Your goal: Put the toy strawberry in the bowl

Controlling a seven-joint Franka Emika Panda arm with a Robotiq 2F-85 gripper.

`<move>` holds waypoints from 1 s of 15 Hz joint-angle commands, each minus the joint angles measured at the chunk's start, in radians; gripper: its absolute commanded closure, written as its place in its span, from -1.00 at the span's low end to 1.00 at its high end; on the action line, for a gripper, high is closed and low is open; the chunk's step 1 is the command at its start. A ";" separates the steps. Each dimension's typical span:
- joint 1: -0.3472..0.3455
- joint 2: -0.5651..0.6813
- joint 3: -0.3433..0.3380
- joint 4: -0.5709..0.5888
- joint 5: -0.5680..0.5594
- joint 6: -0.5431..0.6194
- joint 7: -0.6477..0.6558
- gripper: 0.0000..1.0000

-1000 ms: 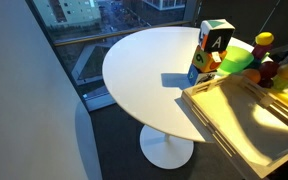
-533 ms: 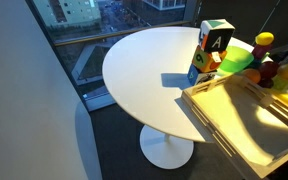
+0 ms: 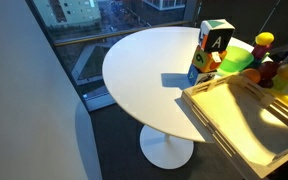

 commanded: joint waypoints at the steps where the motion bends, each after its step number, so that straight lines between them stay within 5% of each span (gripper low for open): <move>1: -0.017 0.008 0.004 -0.010 0.009 0.056 -0.040 -1.00; 3: -0.017 0.012 0.005 -0.012 0.012 0.077 -0.047 -1.00; 4: -0.017 0.014 0.006 -0.012 0.014 0.083 -0.051 -0.50; 5: -0.017 0.014 0.007 -0.013 0.014 0.088 -0.054 -0.47; 11: -0.010 -0.006 0.011 -0.015 0.006 0.071 -0.034 0.50; 15: -0.003 -0.047 0.019 -0.019 0.001 0.042 -0.026 0.53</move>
